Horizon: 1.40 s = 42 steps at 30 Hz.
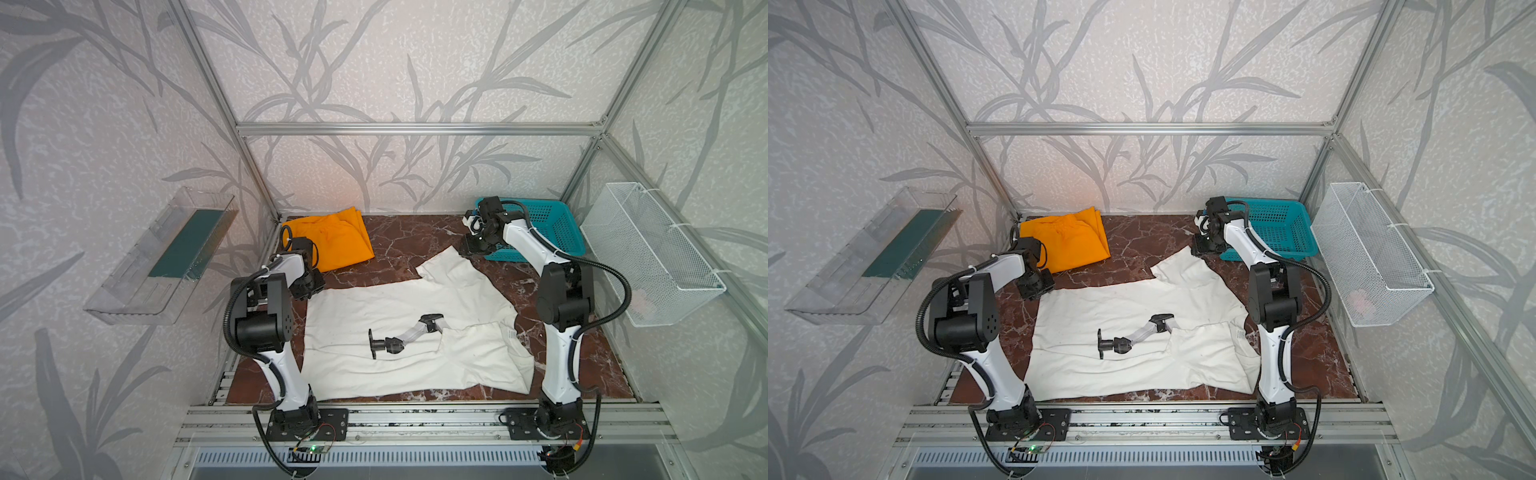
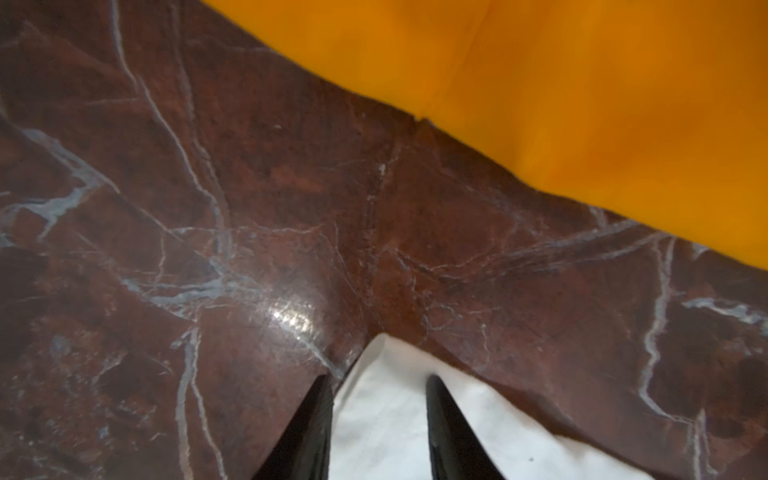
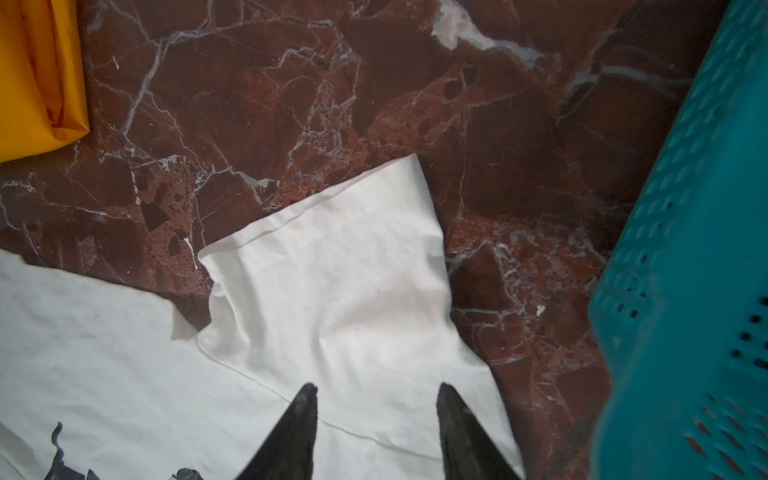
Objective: Fold and stack the mixed laundry pile
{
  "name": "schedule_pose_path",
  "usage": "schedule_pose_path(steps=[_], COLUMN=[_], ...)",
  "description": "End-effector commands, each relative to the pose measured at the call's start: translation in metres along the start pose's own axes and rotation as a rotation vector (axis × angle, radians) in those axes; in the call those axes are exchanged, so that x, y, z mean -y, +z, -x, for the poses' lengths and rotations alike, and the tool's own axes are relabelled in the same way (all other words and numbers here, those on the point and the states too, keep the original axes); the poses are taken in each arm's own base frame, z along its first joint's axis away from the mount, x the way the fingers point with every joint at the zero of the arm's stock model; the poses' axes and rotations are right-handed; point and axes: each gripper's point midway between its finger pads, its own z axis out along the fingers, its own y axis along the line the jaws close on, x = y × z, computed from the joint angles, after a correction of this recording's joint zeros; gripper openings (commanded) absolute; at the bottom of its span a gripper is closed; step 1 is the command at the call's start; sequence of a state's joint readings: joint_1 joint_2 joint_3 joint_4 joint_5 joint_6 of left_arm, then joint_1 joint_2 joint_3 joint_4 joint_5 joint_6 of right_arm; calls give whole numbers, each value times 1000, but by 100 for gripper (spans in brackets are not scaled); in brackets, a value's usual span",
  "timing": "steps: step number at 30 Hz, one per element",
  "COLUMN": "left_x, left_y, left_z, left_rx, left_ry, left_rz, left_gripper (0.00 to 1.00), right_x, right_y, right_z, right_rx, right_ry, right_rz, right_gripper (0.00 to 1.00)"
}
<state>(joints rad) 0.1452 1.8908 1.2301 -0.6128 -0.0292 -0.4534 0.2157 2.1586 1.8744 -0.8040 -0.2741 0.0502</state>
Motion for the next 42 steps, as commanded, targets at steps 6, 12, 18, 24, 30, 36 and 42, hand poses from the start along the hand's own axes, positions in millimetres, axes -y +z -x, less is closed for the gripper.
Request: schedule_pose_path(steps=[6,12,18,24,30,36,42], left_x=[-11,-13,-17,-19,-19,-19,-18], left_y=[11,12,10,9,9,8,9], left_z=[3,1,-4,-9,-9,-8,-8], left_rx=[-32,-36,-36,-41,-41,-38,-37], left_ry=[11,3,1,1,-1,-4,-8], left_rz=[74,82,91,91,88,86,88], left_gripper=[26,16,12,7,6,3,0], right_x=[-1,-1,2,2,5,13,13], right_y=[7,23,43,68,86,93,101], right_z=[-4,8,21,32,37,31,33], right_rx=[-31,-54,-65,-74,-91,-105,-90], right_ry=[-10,-11,-7,-3,-23,-33,-34], right_rz=[5,23,-5,-16,-87,-178,-172], right_gripper=[48,48,49,50,50,50,49])
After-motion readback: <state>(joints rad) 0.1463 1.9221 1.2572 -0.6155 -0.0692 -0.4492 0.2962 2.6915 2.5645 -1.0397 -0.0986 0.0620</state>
